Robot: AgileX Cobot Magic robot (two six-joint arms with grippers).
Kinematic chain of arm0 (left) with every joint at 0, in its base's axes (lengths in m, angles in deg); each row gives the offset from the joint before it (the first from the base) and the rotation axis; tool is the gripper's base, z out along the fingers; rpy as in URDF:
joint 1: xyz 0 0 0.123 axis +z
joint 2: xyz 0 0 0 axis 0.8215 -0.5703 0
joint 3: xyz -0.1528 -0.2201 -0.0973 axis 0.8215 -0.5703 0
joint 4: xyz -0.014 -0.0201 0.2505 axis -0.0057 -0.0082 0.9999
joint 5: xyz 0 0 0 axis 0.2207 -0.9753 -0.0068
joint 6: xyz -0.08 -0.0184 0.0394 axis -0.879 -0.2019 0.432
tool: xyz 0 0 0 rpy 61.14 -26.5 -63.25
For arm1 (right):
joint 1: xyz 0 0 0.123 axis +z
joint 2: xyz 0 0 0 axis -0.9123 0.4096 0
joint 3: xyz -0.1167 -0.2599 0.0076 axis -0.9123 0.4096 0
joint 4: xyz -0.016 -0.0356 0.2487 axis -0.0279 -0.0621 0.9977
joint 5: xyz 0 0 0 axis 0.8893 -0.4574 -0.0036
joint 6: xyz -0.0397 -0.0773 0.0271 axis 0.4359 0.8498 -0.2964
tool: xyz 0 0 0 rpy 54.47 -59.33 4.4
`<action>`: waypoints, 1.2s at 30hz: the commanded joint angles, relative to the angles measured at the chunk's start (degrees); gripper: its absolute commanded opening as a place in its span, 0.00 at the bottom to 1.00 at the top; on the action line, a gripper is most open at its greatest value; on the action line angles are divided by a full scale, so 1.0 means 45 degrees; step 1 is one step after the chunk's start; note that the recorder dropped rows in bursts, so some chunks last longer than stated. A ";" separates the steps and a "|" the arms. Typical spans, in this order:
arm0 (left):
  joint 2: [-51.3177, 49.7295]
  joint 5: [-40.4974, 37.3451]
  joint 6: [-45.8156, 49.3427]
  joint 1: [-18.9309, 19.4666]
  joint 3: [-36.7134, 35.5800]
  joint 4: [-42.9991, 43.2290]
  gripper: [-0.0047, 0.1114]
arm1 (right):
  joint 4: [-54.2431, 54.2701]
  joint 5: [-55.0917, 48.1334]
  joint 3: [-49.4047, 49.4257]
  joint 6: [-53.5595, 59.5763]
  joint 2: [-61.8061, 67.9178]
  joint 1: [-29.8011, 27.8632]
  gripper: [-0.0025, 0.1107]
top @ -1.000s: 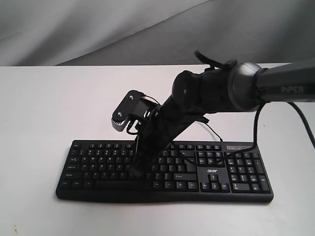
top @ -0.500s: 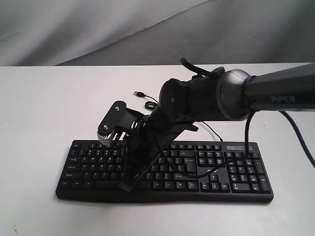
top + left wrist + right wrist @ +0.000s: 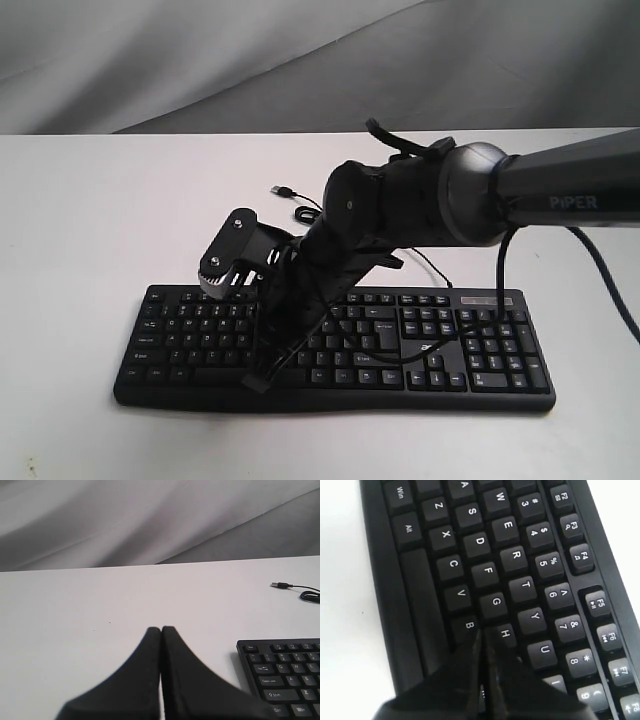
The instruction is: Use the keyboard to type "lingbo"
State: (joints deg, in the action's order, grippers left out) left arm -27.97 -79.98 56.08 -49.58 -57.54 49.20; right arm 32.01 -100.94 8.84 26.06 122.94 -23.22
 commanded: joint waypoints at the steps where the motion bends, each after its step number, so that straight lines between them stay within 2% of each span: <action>1: 0.0047 0.0161 -0.0027 0.0037 -0.0062 -0.0001 0.04 | 0.0033 -0.0047 -0.0055 0.0199 0.0189 0.0041 0.02; 36: 0.0047 0.0161 -0.0027 0.0037 -0.0062 -0.0001 0.04 | 0.0259 -0.0075 -0.0055 0.0379 0.0596 0.0041 0.02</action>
State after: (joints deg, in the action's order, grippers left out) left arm -27.97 -79.98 56.08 -49.58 -57.54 49.20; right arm 32.84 -101.06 8.84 27.17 125.24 -23.22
